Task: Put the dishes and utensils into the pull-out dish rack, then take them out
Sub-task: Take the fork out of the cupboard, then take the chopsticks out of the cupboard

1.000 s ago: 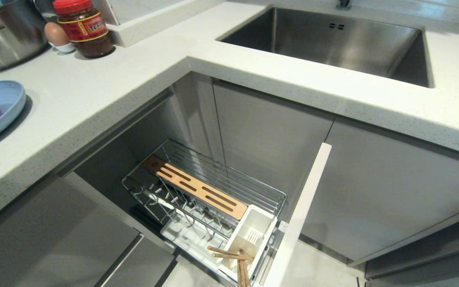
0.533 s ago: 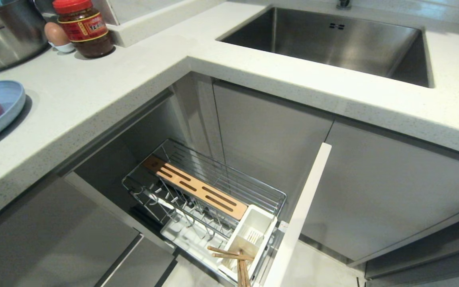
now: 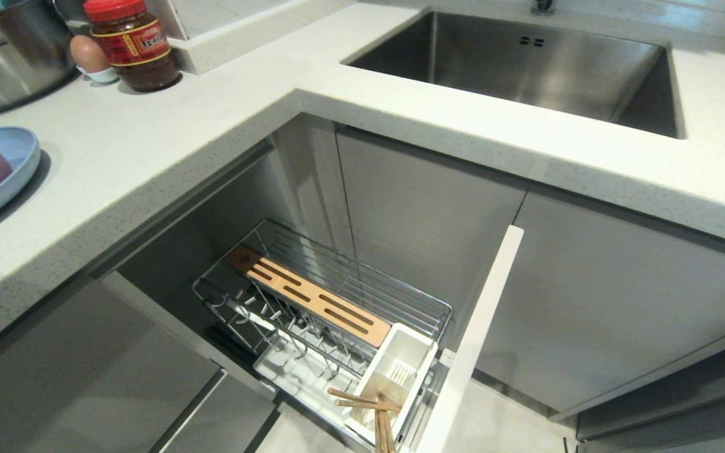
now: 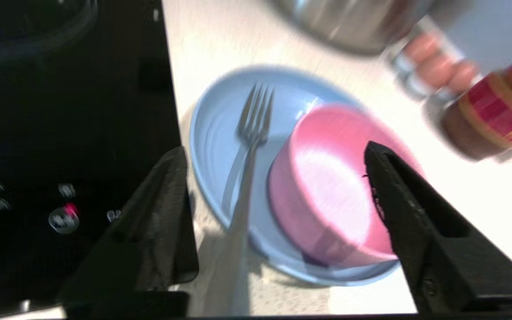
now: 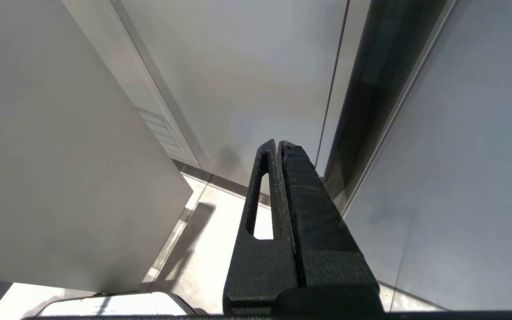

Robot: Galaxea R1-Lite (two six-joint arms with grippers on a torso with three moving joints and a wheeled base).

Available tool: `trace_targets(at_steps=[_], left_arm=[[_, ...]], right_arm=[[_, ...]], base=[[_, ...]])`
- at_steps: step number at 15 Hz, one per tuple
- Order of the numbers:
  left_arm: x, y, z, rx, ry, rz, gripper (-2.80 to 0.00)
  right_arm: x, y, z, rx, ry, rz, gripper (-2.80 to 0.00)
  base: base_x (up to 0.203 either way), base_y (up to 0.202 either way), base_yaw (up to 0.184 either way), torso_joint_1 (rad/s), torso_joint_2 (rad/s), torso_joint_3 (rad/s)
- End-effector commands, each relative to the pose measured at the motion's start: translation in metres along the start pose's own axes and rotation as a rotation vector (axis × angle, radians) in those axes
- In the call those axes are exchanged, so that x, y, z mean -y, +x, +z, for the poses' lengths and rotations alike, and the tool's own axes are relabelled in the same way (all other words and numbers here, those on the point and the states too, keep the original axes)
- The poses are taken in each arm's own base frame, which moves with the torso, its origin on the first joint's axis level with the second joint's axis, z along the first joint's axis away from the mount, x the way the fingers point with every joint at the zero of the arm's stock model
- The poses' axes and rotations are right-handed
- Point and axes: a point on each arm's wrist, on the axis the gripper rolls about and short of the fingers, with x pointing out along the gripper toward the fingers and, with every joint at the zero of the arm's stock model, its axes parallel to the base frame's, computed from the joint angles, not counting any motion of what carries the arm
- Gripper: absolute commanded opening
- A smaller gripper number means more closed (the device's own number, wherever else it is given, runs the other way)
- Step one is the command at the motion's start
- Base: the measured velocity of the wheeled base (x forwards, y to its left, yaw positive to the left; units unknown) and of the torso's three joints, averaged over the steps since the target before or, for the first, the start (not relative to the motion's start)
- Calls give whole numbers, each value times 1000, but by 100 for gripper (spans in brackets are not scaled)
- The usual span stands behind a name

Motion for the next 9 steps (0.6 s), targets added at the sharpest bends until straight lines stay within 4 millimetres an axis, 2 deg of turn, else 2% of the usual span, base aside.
trace_targets(at_steps=[1, 3, 4, 7, 9], left_arm=[[5, -21, 16, 89, 2, -32, 0], [10, -39, 31, 167, 23, -68, 0], [15, -51, 43, 224, 37, -96, -280], [33, -81, 83, 371, 25, -186, -280], [47, -105, 117, 470, -7, -270, -280]], right_arm=[[0, 0, 0, 5, 1, 0, -280], [0, 0, 0, 5, 1, 0, -280], [0, 0, 0, 5, 1, 0, -280], [0, 0, 0, 5, 1, 0, -280], [0, 0, 0, 5, 1, 0, -280]], base=[[0, 0, 0, 0, 0, 0], [0, 0, 0, 0, 0, 0], [0, 0, 0, 0, 0, 0], [0, 0, 0, 0, 0, 0], [0, 0, 0, 0, 0, 0]])
